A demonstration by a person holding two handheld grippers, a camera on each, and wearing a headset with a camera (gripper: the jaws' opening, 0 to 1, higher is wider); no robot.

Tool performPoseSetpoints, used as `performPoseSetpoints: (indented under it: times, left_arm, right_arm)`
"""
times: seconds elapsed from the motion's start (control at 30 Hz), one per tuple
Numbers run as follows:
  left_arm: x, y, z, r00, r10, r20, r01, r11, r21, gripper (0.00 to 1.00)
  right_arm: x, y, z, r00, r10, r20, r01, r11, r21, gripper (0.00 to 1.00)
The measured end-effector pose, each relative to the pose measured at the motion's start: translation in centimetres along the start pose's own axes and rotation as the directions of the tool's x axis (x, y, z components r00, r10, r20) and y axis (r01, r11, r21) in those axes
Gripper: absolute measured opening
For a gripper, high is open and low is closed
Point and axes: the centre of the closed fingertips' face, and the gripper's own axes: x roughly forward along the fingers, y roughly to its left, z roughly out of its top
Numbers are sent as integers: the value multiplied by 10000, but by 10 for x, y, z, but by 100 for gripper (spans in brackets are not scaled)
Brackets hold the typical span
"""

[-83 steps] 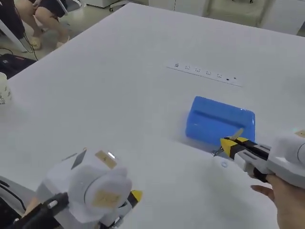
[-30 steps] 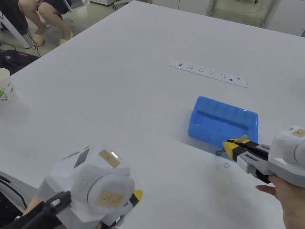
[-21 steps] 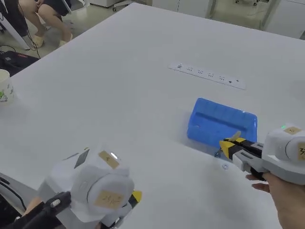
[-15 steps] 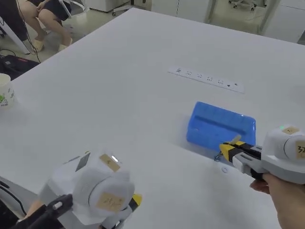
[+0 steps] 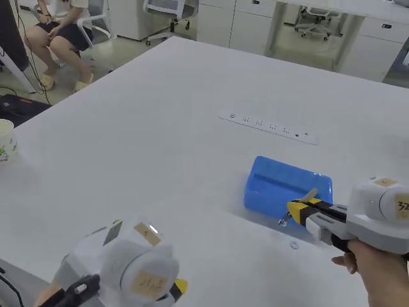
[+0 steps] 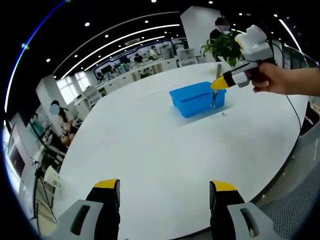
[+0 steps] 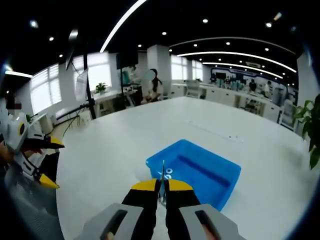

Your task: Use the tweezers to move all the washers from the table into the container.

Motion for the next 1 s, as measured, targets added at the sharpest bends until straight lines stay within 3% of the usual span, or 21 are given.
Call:
performPoseSetpoints:
  times: [0.33,0.57,0.7,0.87,1.0]
  left_arm:
    - [0,-3,0,9999,-117,-56,117,9999,102,74]
    - [0,-2,-1,9998,-131,-128,132,9998,113,74]
    - [0,-2,-2,9998,-130,-152,132,9999,106,74]
    - [1,-1,-4,9998,-68,-172,70,9999,75,74]
    - [1,-1,-4,9998,-68,-168,69,10000,41,74]
  right_arm:
    - [-1,-10,27,9982,-169,581,161,9998,138,1]
    - [7,-33,44,9923,-789,957,778,9969,148,1]
    - [13,-42,40,9907,-1060,851,1046,9943,206,1]
    - [22,-46,21,9919,-1202,417,1189,9924,320,1]
    - [28,-46,6,9923,-1239,-89,1239,9923,-54,1]
